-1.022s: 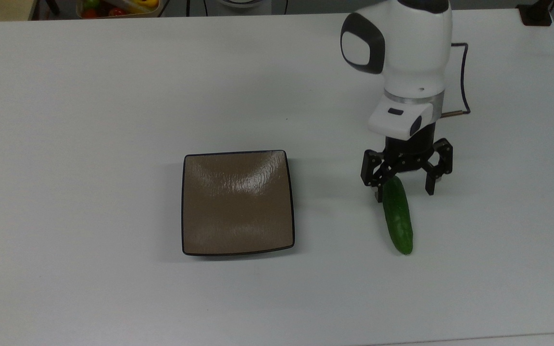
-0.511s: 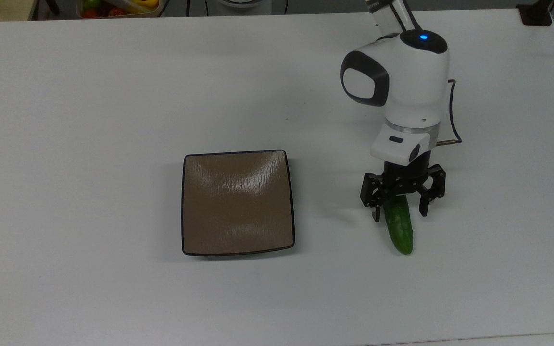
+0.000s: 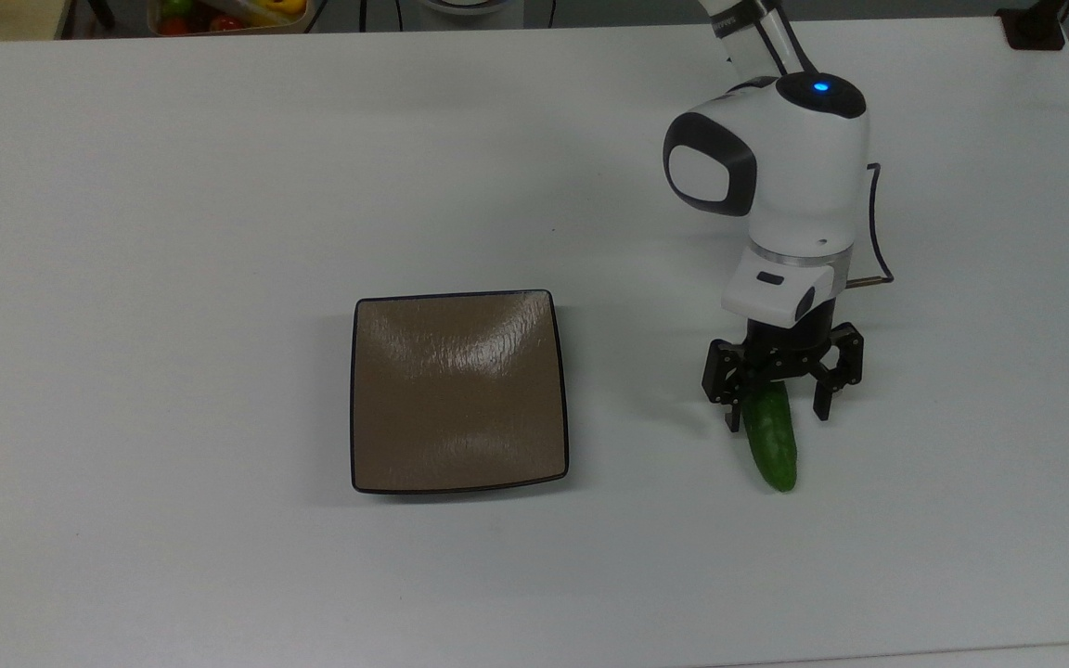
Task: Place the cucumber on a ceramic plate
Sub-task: 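Close the gripper around the middle of the cucumber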
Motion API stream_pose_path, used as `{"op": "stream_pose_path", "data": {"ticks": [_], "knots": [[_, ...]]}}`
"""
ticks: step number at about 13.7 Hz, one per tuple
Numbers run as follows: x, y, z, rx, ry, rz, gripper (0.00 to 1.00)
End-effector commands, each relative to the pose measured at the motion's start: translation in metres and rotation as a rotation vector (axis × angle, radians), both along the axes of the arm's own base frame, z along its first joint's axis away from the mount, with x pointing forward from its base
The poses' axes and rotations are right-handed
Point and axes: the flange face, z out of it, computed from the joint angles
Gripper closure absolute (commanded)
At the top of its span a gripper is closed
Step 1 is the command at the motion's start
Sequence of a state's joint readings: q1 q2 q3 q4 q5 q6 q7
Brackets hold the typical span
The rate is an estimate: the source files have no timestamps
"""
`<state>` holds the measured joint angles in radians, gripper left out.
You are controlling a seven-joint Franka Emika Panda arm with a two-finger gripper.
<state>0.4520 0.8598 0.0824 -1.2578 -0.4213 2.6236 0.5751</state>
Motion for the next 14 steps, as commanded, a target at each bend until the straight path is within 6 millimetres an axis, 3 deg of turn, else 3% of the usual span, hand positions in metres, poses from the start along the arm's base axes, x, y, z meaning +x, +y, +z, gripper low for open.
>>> {"op": "stream_pose_path", "data": {"ticks": [1,2,7,10,11,14], "knots": [[0.0003,0.0041,-0.0051,-0.003,-0.024,-0.005,0.0],[-0.0021,0.0035,-0.0104,-0.011,-0.018,0.0,0.12],[-0.0038,0.0047,-0.0104,-0.017,-0.018,0.008,0.44],[-0.004,0.0046,-0.0112,-0.017,-0.016,0.007,0.81],[-0.0037,0.0043,-0.0087,-0.014,-0.019,0.005,0.97],[-0.0064,0.0029,-0.0042,-0.015,-0.016,0.005,1.0]]}}
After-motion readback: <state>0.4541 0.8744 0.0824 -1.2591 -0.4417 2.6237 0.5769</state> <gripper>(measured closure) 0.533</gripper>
